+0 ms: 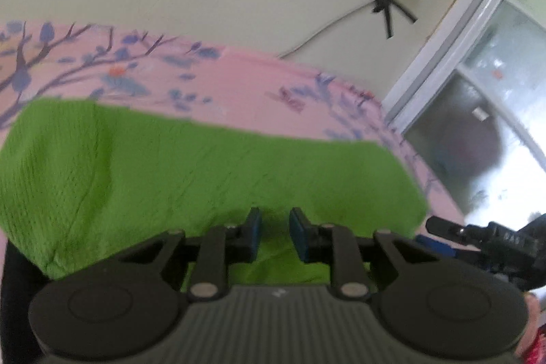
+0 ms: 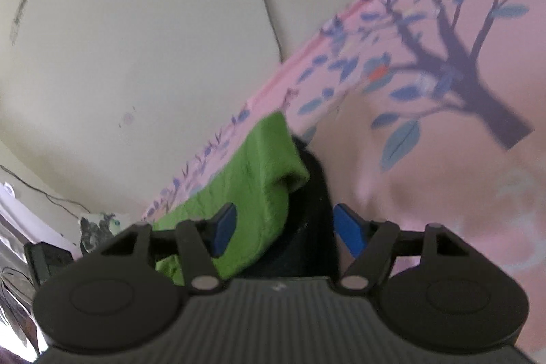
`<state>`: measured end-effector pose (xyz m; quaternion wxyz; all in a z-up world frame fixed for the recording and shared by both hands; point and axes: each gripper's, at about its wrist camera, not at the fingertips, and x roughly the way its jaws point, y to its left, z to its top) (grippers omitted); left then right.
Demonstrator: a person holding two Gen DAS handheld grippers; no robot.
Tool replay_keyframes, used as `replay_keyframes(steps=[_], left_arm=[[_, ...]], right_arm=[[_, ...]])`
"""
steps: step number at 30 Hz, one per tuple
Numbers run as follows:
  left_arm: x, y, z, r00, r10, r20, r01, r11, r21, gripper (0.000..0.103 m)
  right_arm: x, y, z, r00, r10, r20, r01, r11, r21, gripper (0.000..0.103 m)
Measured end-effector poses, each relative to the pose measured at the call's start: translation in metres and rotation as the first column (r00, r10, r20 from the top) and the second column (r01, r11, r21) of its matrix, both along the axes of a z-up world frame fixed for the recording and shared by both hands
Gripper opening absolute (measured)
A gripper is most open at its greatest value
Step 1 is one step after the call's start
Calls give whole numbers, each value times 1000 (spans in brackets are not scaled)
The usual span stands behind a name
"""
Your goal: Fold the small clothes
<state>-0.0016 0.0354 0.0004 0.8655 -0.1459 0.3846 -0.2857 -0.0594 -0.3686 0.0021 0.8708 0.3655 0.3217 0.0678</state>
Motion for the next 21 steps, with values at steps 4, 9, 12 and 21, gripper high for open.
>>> replay_keyframes(steps=[4, 9, 12, 21], left_arm=[[4, 11, -8, 1000, -2, -27, 0, 998, -65, 18], [-9, 25, 17, 997, 44, 67, -42, 999, -29, 18], [-7, 40, 19, 994, 94, 64, -93, 995, -26, 17], [4, 38, -10, 997, 69, -28, -69, 998, -5, 7]], right_arm=[[-11, 1, -3, 1000, -9, 20, 9, 1000, -11, 67], [-12, -7, -2, 999, -32, 12, 32, 999, 36, 66], [-8, -5, -7, 999, -37, 27, 36, 998, 42, 63], [13, 58, 52, 979, 151, 136, -153, 988, 3, 31]])
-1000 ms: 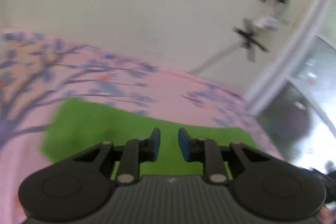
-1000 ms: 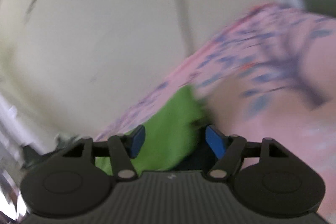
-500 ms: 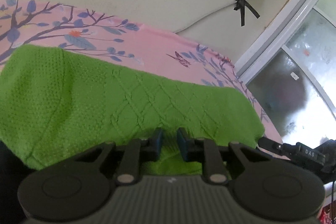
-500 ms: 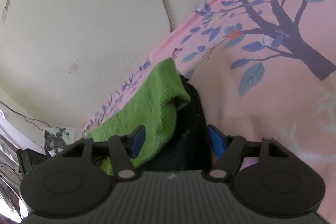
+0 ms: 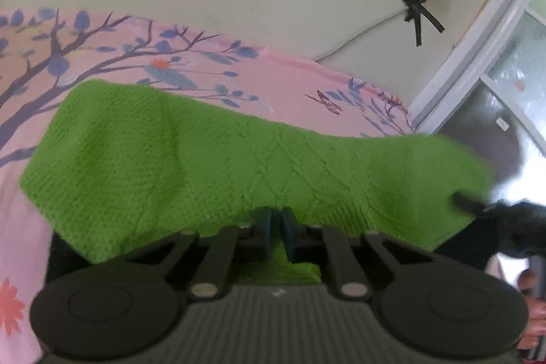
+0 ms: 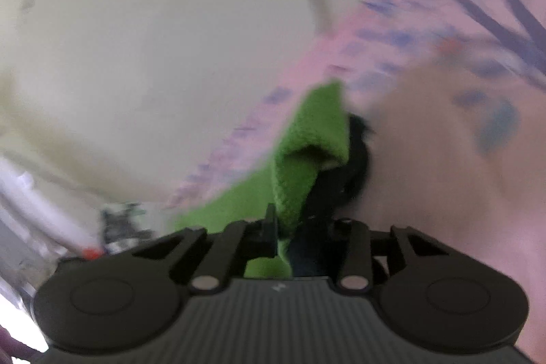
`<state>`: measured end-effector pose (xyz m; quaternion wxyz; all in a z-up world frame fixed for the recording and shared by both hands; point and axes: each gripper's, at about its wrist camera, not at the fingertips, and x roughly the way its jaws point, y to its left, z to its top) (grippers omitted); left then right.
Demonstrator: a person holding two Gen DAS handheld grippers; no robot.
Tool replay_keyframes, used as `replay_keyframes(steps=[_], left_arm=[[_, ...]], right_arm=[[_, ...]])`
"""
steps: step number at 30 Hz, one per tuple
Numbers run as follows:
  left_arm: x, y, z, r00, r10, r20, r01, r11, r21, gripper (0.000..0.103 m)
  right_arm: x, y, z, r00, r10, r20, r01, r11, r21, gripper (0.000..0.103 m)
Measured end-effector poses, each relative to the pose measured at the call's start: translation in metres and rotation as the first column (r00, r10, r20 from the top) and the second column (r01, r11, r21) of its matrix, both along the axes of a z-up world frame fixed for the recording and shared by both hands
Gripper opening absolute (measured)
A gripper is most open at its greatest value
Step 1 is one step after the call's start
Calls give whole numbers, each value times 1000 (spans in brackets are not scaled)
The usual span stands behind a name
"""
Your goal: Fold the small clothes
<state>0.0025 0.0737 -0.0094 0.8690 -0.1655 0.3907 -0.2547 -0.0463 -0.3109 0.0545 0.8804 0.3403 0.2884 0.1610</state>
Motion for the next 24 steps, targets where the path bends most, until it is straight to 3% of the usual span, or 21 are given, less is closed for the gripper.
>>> replay_keyframes(steps=[2, 3, 5, 7, 11, 14, 15, 17, 18, 20, 24], left_arm=[[-5, 20, 9, 1000, 10, -7, -10, 999, -51, 7], [-12, 36, 18, 999, 35, 31, -32, 996, -87, 8], [-30, 73, 35, 987, 117, 106, -102, 986, -130, 10], [-47, 116, 49, 960, 239, 148, -219, 966, -135, 9], [-73, 174, 57, 900, 405, 163, -391, 913, -113, 8], [-74, 179, 49, 900, 415, 132, -405, 909, -100, 8], [-71, 176, 46, 906, 407, 119, -397, 913, -98, 9], [-64, 167, 42, 921, 374, 105, -364, 926, -102, 11], [-62, 162, 41, 928, 357, 107, -347, 932, -105, 15], [-57, 151, 43, 935, 331, 124, -319, 942, -106, 20], [-46, 127, 37, 951, 281, 126, -274, 959, -68, 26]], right_arm=[[3, 30, 28, 996, 74, 52, -71, 996, -63, 31], [8, 53, 41, 990, 124, 71, -116, 987, -112, 31], [18, 94, 52, 973, 215, 87, -196, 962, -188, 31], [34, 138, 52, 952, 297, 77, -273, 933, -234, 31], [68, 223, 28, 898, 440, 3, -421, 861, -285, 28], [98, 269, -24, 877, 462, -128, -477, 814, -332, 24], [95, 269, -27, 877, 473, -83, -471, 815, -338, 23], [86, 263, -16, 846, 528, -75, -521, 789, -326, 58], [77, 253, -4, 826, 561, -50, -548, 779, -306, 63], [56, 230, 19, 808, 588, 20, -552, 770, -320, 55], [53, 186, 65, 875, 470, 115, -391, 827, -403, 56]])
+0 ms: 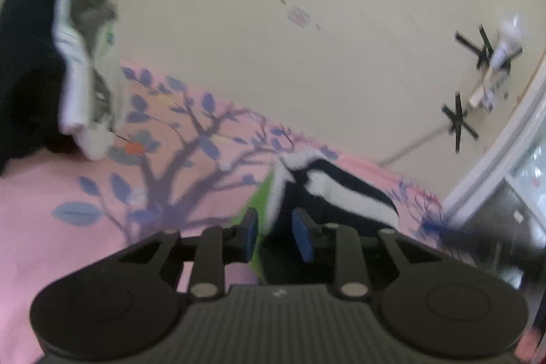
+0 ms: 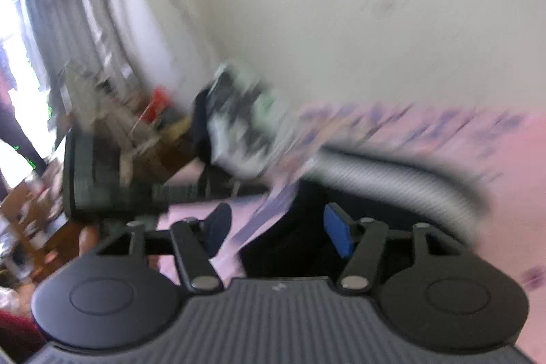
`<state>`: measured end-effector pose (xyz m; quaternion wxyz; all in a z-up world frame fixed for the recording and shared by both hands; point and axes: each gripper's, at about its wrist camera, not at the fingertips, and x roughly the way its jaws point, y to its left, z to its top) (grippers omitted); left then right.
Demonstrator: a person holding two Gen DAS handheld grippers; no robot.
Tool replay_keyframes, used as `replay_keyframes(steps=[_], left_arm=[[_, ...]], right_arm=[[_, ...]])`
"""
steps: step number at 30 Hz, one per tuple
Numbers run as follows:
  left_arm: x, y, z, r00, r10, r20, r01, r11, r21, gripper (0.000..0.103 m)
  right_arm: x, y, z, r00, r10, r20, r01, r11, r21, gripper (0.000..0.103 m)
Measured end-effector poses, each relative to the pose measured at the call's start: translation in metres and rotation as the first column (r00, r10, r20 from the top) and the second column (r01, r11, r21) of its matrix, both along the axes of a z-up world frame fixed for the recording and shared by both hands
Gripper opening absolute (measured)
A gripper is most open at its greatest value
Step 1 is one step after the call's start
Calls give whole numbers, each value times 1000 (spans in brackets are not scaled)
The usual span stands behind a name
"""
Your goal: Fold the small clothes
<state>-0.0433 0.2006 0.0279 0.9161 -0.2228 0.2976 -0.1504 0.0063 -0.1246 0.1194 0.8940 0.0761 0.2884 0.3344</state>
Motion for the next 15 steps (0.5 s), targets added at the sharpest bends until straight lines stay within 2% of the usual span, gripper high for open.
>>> replay_keyframes(steps=[2, 4, 5, 6, 7, 8, 9, 12, 13, 14, 15], left_arm=[[1, -14, -6, 1000, -12, -18, 13, 999, 39, 26], [-2, -22, -12, 1000, -9, -30, 11, 995, 97, 16], [-4, -25, -17, 999, -9, -44, 15, 991, 134, 4], [-5, -28, -22, 998, 3, -57, 7, 983, 181, 3], [-6, -30, -26, 998, 20, -66, -5, 975, 222, 3], [-5, -32, -31, 996, 37, -82, -14, 966, 257, 3], [-2, -33, -37, 993, 53, -110, -19, 957, 289, 3], [-1, -20, -37, 987, 38, -153, 4, 965, 262, 3], [-4, -13, -32, 990, 32, -140, 3, 970, 243, 4], [-9, -8, -24, 994, 35, -103, -10, 972, 234, 9], [-13, -3, -16, 997, 45, -66, -28, 971, 236, 28]], right_arm=[[21, -3, 5, 999, -39, -17, 39, 999, 2, 54], [52, 5, -2, 997, -42, -68, 44, 999, 17, 53], [67, 9, -12, 994, -32, -108, 35, 999, 27, 53], [85, 18, -30, 984, -22, -176, 28, 999, 31, 53], [102, 28, -54, 969, -38, -243, 38, 999, -4, 44], [107, 36, -69, 970, -71, -233, 58, 996, -63, 28], [105, 42, -75, 984, -99, -146, 83, 990, -110, 27], [97, 37, -54, 976, -90, -198, 72, 993, -95, 32], [89, 27, -45, 980, -73, -183, 62, 996, -65, 41], [75, 10, -34, 987, -69, -142, 68, 998, -16, 58], [64, -1, -30, 991, -78, -108, 81, 996, 23, 67]])
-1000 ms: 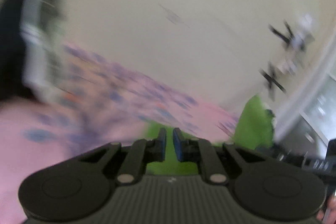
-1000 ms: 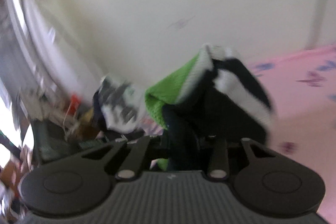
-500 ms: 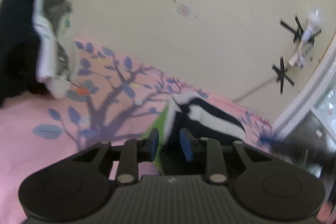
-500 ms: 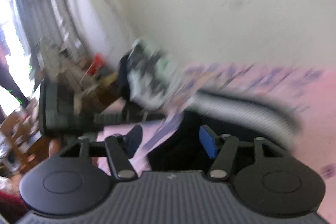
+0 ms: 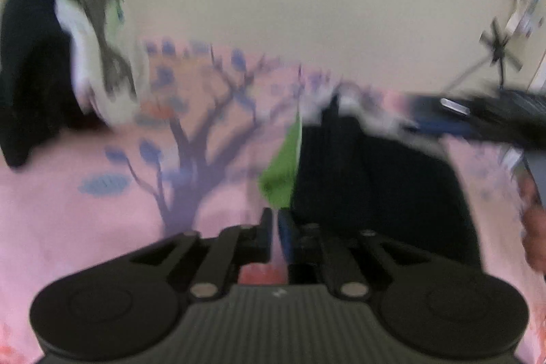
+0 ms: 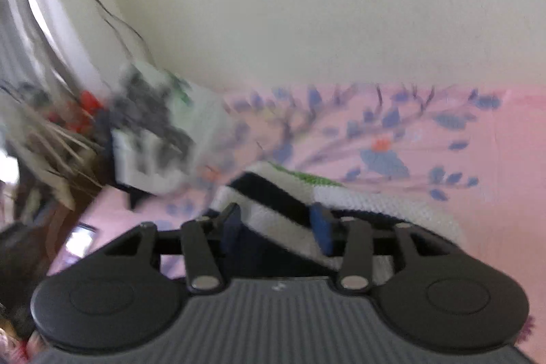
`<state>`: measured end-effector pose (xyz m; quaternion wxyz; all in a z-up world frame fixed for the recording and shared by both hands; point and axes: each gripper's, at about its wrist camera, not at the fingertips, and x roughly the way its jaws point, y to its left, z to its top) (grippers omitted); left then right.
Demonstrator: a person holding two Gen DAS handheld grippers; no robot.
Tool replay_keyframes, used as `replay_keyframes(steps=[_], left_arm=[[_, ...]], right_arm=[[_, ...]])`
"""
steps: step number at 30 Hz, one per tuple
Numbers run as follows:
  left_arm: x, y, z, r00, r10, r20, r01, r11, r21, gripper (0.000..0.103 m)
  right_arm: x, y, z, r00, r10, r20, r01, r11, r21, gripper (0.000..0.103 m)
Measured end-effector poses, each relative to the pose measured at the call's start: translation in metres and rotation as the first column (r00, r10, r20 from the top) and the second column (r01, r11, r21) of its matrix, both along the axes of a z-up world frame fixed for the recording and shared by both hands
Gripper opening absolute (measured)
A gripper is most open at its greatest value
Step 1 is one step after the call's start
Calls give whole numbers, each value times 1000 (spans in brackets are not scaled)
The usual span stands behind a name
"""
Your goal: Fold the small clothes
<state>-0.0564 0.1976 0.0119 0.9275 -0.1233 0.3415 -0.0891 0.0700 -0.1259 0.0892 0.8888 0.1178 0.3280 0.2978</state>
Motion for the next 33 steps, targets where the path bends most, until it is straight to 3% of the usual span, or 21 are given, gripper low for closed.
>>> replay_keyframes(steps=[1, 2, 3, 4, 7, 10, 12, 14, 16, 18, 20, 22, 27, 33], left_arm=[[-3, 3, 6, 1000, 10, 26, -10, 1000, 4, 45], [-5, 4, 11, 999, 16, 50, -16, 1000, 1, 81], [-5, 3, 14, 997, 7, 73, -7, 1000, -12, 95], [-3, 1, 15, 996, -22, 84, 25, 999, -33, 95], [16, -13, 5, 993, -119, 11, 119, 989, -92, 96], [30, -26, -13, 987, -145, -66, 137, 984, -113, 96], [33, -25, -26, 981, -171, -89, 151, 970, -192, 100], [30, -25, -29, 982, -174, -69, 155, 964, -218, 100], [30, -27, -31, 987, -154, -53, 139, 965, -221, 90], [37, -31, -31, 989, -134, -58, 117, 967, -226, 74], [48, -39, -27, 989, -115, -90, 87, 959, -268, 70], [59, -62, -16, 987, -140, -74, 118, 962, -246, 66], [110, -164, 25, 956, -293, 6, 287, 935, -207, 60], [201, -314, 47, 901, -433, 31, 431, 884, -181, 56]], right_arm=[[-16, -21, 4, 999, -26, 35, 24, 999, 43, 71], [-28, -36, 4, 998, -51, 40, 48, 997, 64, 71], [-39, -53, -1, 996, -84, 27, 82, 994, 77, 71], [-47, -66, -10, 993, -113, 13, 112, 990, 88, 71], [-55, -86, -42, 986, -147, -84, 157, 979, 131, 72], [-48, -84, -73, 974, -106, -198, 147, 968, 205, 72], [-43, -78, -85, 970, -65, -234, 119, 968, 221, 72], [-37, -60, -86, 980, -36, -193, 83, 967, 241, 91], [-26, -34, -81, 983, -54, -175, 85, 981, 175, 90], [-18, -25, -76, 983, -74, -167, 95, 988, 120, 75], [-18, -29, -64, 989, -67, -134, 82, 991, 110, 56], [-25, -45, -53, 993, -91, -71, 96, 993, 74, 53], [-26, -138, -22, 968, -242, 72, 238, 969, 68, 53], [11, -273, -6, 880, -443, 173, 441, 896, 56, 53]])
